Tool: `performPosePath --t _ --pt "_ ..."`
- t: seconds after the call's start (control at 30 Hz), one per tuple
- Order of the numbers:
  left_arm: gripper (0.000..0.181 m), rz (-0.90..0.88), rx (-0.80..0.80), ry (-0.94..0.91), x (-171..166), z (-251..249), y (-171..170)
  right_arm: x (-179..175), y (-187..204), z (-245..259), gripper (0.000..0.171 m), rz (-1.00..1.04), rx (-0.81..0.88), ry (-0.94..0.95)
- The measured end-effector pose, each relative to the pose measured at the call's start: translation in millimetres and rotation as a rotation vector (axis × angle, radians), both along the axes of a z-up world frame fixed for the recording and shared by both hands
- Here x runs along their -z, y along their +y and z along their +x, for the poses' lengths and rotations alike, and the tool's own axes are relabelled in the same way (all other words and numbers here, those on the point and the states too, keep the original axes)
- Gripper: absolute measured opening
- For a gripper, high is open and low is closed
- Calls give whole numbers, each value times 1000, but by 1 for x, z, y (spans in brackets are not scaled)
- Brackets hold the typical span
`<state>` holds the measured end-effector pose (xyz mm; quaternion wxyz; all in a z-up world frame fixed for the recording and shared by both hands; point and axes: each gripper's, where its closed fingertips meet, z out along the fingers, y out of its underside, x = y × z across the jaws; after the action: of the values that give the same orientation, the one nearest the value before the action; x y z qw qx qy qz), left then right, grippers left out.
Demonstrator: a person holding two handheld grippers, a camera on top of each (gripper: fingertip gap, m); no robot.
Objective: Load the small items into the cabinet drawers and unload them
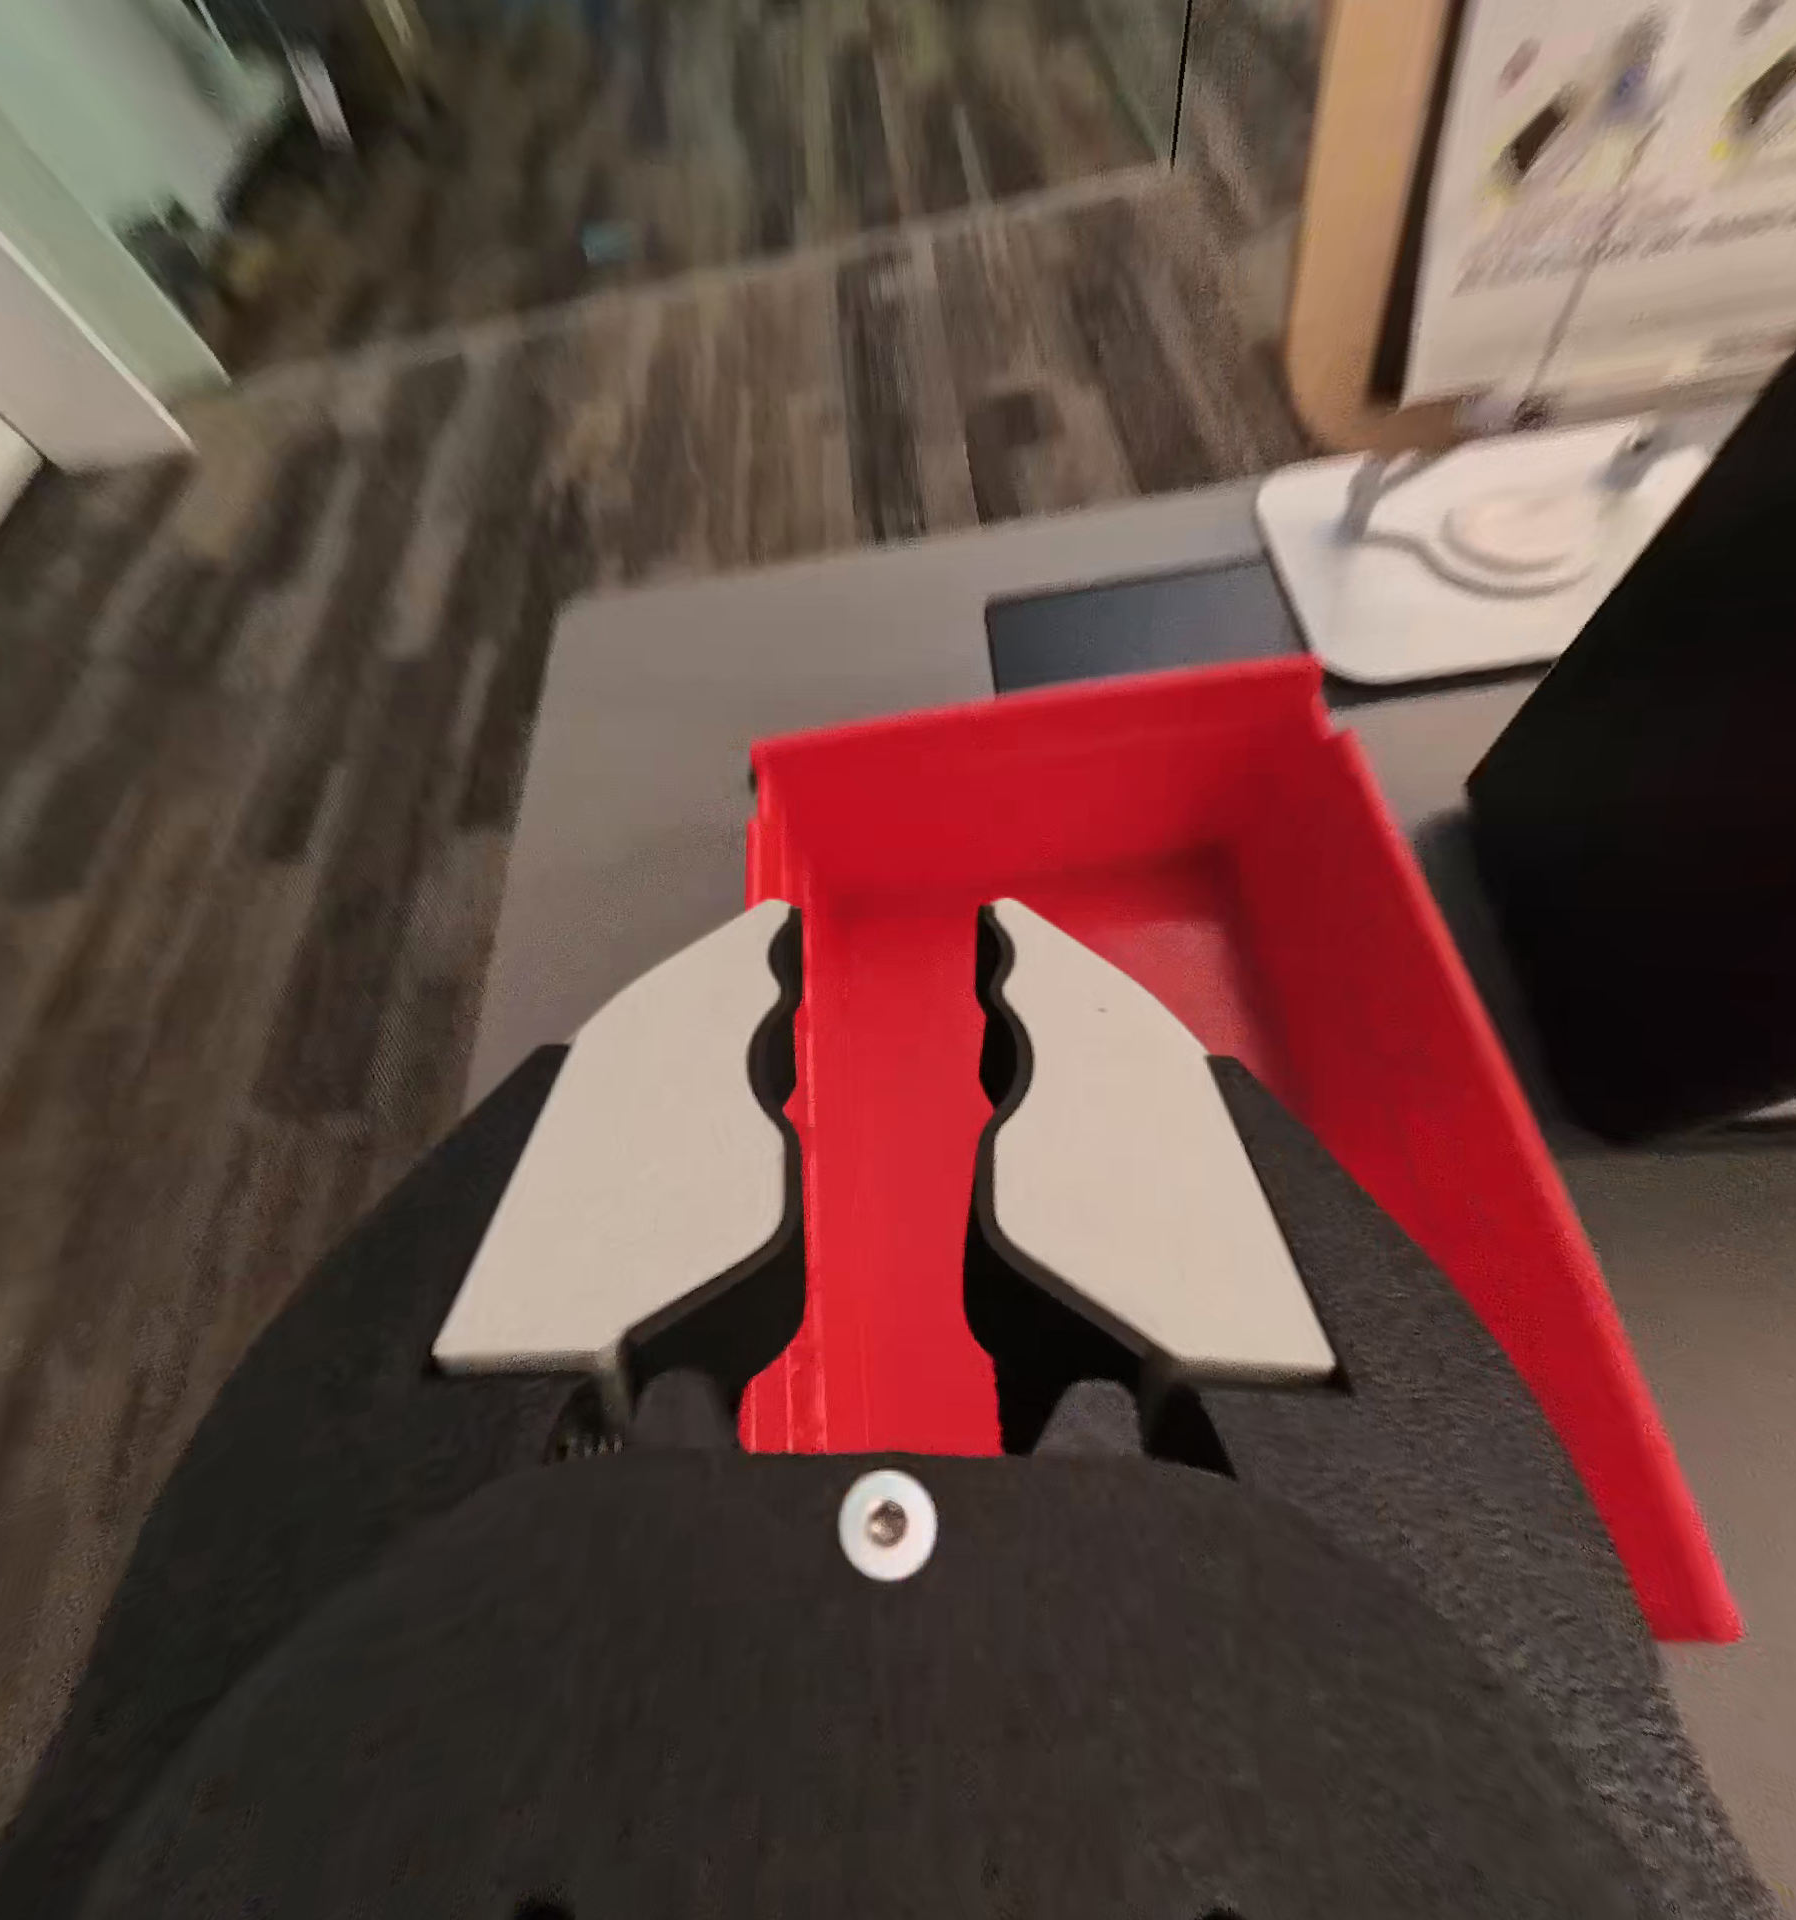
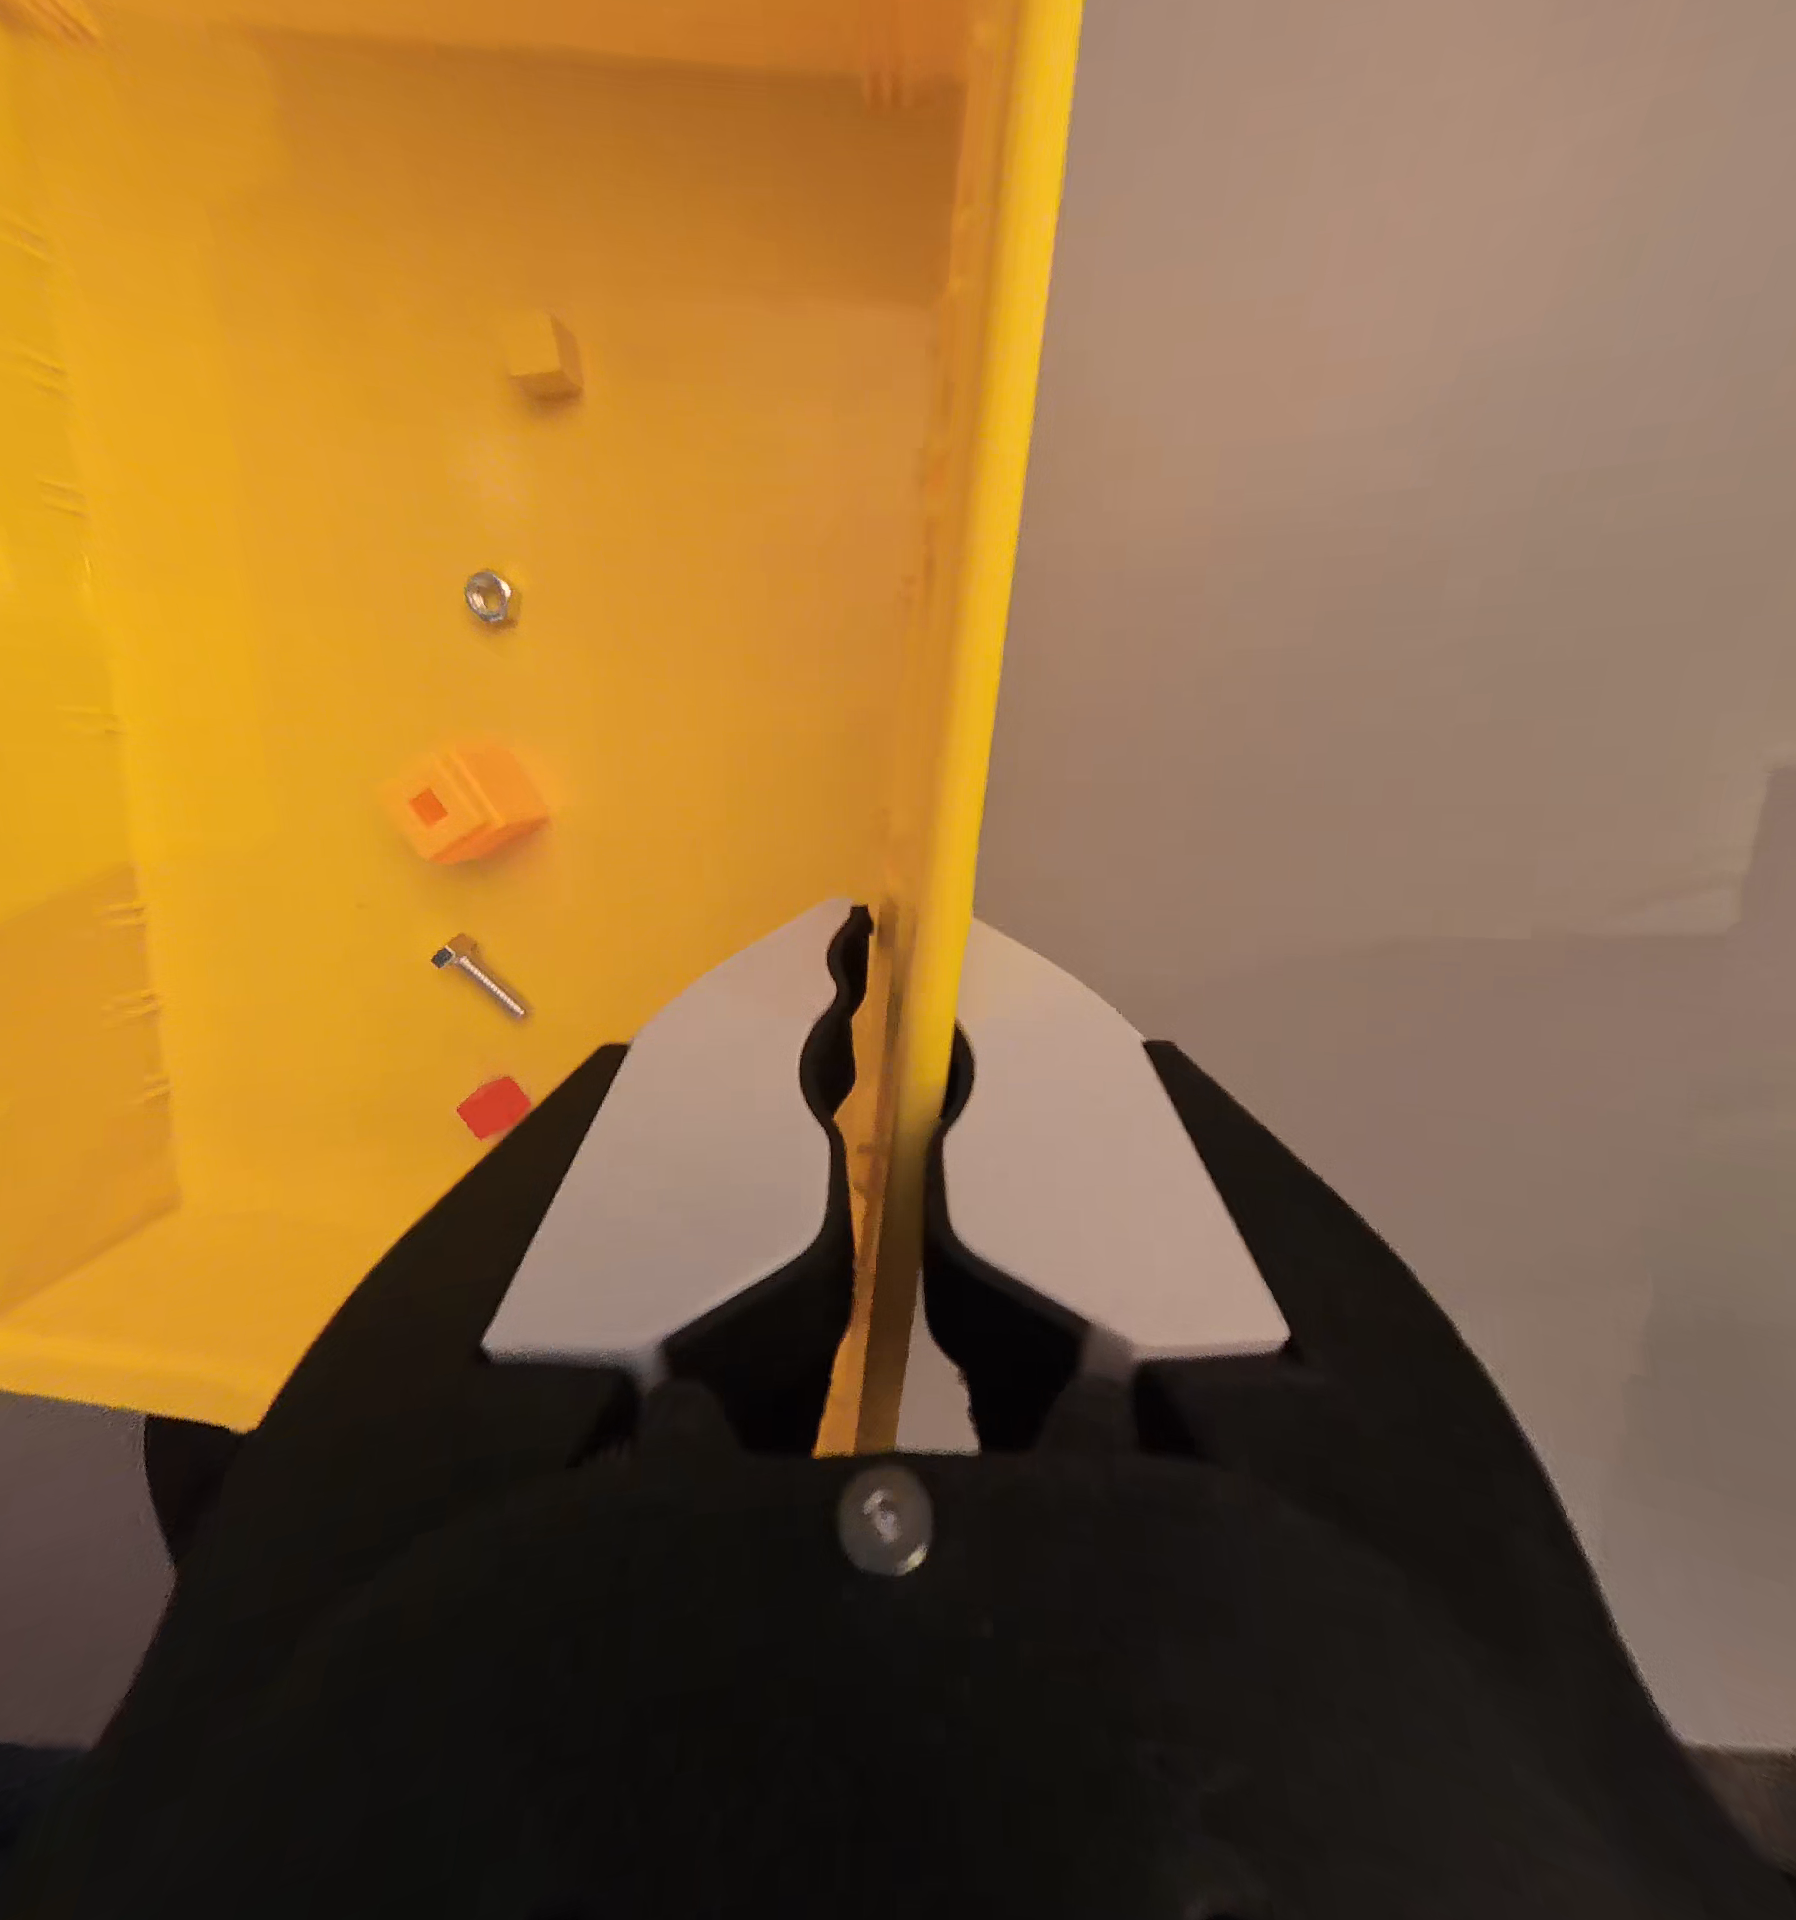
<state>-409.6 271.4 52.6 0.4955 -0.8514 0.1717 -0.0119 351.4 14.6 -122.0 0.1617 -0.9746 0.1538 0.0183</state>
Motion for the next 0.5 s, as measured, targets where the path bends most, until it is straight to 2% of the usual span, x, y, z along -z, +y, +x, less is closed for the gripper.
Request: performPosePath --t 0.07,0.2,0.3,0.4,0.5 --pt "35 -88 -18 -24 21 -20 5 4 -3 -3 7 -51 0 0" --pt "35 -154 -73 -54 37 -51 8 4 7 -12 7 -51 -14 9" --pt "43 -273 -35 -63 60 -54 3 4 13 -21 7 -58 -31 9" --pt "56 -319 -40 -12 76 -58 8 5 15 -32 7 -80 -36 35" --pt "61 -382 -22 9 93 -54 10 12 11 -48 7 -136 -36 109"
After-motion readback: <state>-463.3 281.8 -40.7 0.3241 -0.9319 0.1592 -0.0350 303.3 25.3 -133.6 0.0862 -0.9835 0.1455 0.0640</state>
